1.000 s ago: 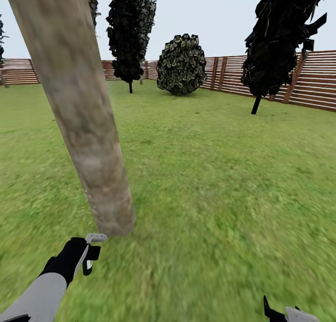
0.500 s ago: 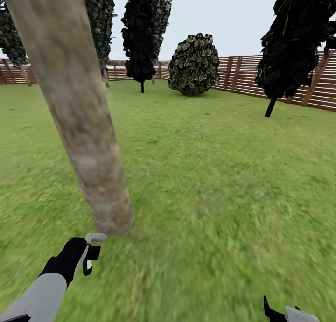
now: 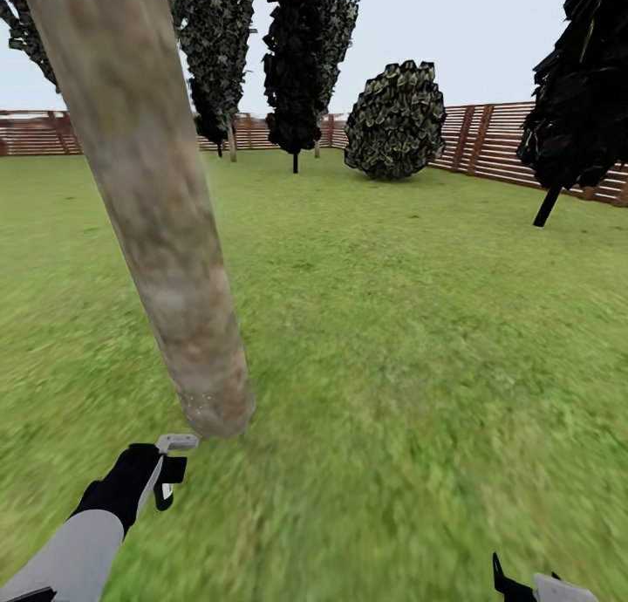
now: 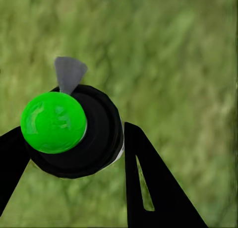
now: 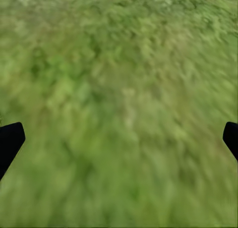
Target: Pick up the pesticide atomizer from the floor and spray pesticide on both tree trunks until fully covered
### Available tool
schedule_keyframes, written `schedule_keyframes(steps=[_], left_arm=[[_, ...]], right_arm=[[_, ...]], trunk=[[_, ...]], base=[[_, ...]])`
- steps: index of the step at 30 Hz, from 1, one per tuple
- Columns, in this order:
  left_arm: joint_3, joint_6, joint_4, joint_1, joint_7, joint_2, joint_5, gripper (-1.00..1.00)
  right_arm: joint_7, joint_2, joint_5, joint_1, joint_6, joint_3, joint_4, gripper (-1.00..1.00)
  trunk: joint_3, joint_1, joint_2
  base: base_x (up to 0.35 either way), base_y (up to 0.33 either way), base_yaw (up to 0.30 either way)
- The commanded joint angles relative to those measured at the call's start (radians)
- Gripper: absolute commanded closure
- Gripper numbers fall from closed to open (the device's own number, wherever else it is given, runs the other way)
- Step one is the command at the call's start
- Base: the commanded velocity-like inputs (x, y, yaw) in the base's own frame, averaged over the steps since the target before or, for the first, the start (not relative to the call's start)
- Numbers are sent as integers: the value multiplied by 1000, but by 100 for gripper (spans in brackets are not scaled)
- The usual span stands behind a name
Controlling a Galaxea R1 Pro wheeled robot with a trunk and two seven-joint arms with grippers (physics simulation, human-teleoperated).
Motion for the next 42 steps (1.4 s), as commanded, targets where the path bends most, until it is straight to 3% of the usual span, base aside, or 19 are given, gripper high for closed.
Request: schedule_keyframes(steps=[1, 9, 10, 12, 14, 16, 17, 19, 23, 24, 25, 28, 30, 31, 33, 35, 37, 39, 42], left_arm=[[4, -13, -2, 0, 0, -2, -1, 100], [-6, -39, -95, -18, -24, -17, -3, 100], [-8, -38, -100, -19, -27, -9, -6, 100], [-9, -38, -105, -38, -47, 30, -6, 100], [-82, -33, -107, -46, -129, 0, -8, 100], [-137, -29, -109, -48, -156, -18, -7, 100], [-149, -28, -111, -49, -162, -19, -5, 100], [-161, -27, -119, -59, -179, 1, -4, 100], [-153, -24, -119, -108, -264, 95, -2, 100], [-155, -23, -121, -111, -276, 97, -3, 100], [-157, -22, -121, -113, -281, 96, -4, 100], [-162, -10, -124, -116, -290, 24, -6, 100], [-158, -6, -128, -123, -293, 25, -6, 100], [-156, -5, -128, -130, -295, 31, -6, 100], [-154, 1, -129, -146, -312, 108, -3, 100], [-156, 19, -136, -155, -329, 121, -4, 100], [-159, 36, -172, -157, -336, 119, -3, 100], [-162, 56, -228, -158, -337, 76, -7, 100], [-164, 109, -262, -163, -338, 57, -10, 100]], right_arm=[[0, 0, 0, 0, 0, 0, 0, -100], [0, -3, 0, 0, 0, -2, 0, -100], [0, -3, 0, 0, 0, -2, 0, -100], [0, -3, 0, 0, 0, -2, 0, -100], [0, -4, 0, 0, 0, -2, 0, -100], [0, -5, 0, 0, 0, -3, 0, -100], [0, -5, 0, 0, 0, -3, 0, -100], [0, -6, 0, 0, 0, -3, 0, -100], [0, -6, 0, 0, 0, -3, 0, -100], [0, -6, 0, 0, 0, -3, 0, -100], [0, -6, 0, 0, 0, -3, 0, -100], [0, -6, 0, 0, 0, -3, 0, -100], [0, -6, 0, 0, 0, -2, 0, -100], [0, -5, 0, 0, 0, -2, 0, -100], [0, -5, 0, 0, 0, -2, 0, -100], [0, -5, 0, 0, 0, -2, 0, -100], [0, -5, 0, 0, 0, -2, 0, -100], [0, -5, 0, 0, 0, -2, 0, -100], [0, -5, 0, 0, 0, -2, 0, -100]], trunk=[[0, 0, 0], [0, 0, 0], [0, 0, 0], [0, 0, 0], [0, 0, 0], [0, 0, 0], [0, 0, 0], [0, 0, 0], [0, 0, 0], [0, 0, 0], [0, 0, 0], [0, 0, 0], [0, 0, 0], [0, 0, 0], [0, 0, 0], [0, 0, 0], [0, 0, 0], [0, 0, 0], [0, 0, 0]], base=[[216, -205, 277], [49, -41, 94], [1, -1, 2], [0, 0, 0], [0, 0, 0], [0, 0, 0], [0, 0, 0], [0, 0, 0], [0, 0, 0], [0, 0, 0], [0, 0, 0], [0, 0, 0], [0, 0, 0], [0, 0, 0], [0, 0, 0], [-11, 3, 0], [-225, 53, 0], [-188, 43, 0], [-53, 12, 0]])
